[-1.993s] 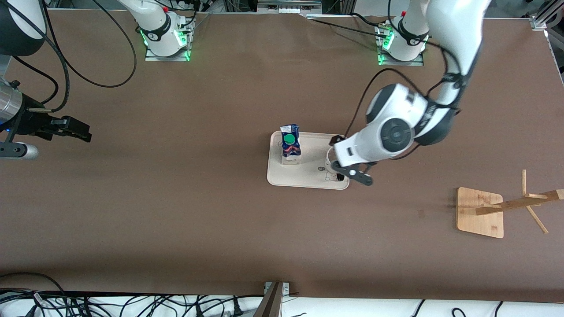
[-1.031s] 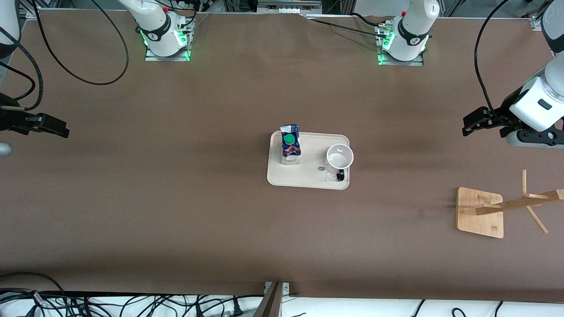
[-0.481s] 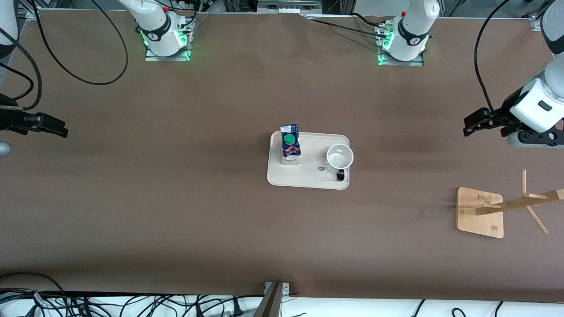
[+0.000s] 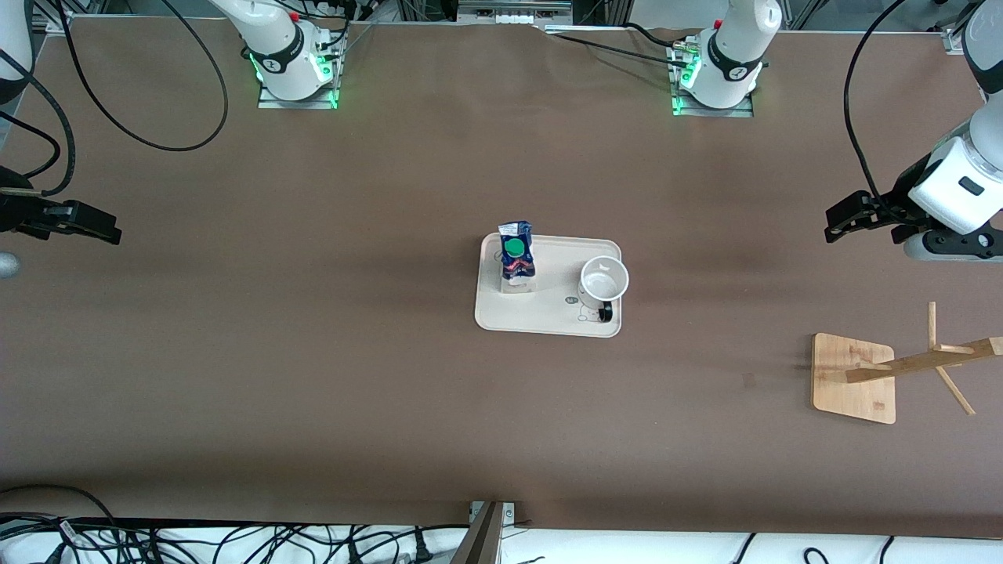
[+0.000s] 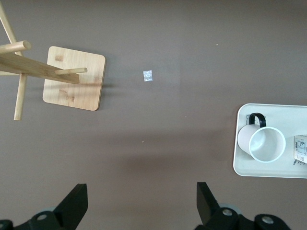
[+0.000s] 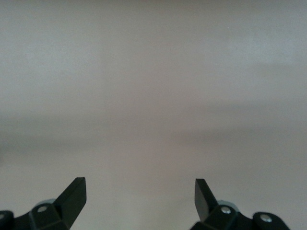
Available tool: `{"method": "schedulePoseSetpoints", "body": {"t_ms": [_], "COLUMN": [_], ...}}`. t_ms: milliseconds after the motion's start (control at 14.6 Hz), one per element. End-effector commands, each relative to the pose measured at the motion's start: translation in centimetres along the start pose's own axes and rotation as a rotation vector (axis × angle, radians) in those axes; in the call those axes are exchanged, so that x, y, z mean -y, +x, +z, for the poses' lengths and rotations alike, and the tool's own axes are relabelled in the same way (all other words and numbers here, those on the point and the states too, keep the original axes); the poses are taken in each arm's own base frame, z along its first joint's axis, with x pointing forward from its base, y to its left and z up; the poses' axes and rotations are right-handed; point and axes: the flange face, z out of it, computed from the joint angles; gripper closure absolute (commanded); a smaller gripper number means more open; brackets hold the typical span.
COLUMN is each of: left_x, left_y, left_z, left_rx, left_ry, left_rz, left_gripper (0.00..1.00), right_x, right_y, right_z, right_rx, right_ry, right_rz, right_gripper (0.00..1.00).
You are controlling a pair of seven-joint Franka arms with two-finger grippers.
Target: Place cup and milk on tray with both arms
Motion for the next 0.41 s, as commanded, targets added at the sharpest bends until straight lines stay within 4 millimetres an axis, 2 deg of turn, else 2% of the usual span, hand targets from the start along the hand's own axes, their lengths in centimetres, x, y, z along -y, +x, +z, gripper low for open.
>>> {"method": "schedulePoseSetpoints", "body": {"t_ms": [0, 344], "left_x": [0.05, -0.19], "left_y": [-0.42, -0.36], "left_z": [-0.42, -0.24], "left_rx": [-0.002, 0.001], "left_ry": [0.019, 0.02], "left_rz": [-0.004, 0.006], "left_gripper": [0.0, 0.0], "right_x": [-0.04, -0.29], "right_y": [-0.83, -0.89], "right_z": [-0.42, -0.48], "right_rx": [0.004, 0.005], "right_ry": [-0.002, -0.008], "right_rz": [-0.009, -0.014], "right_gripper": [0.0, 0.0]}}
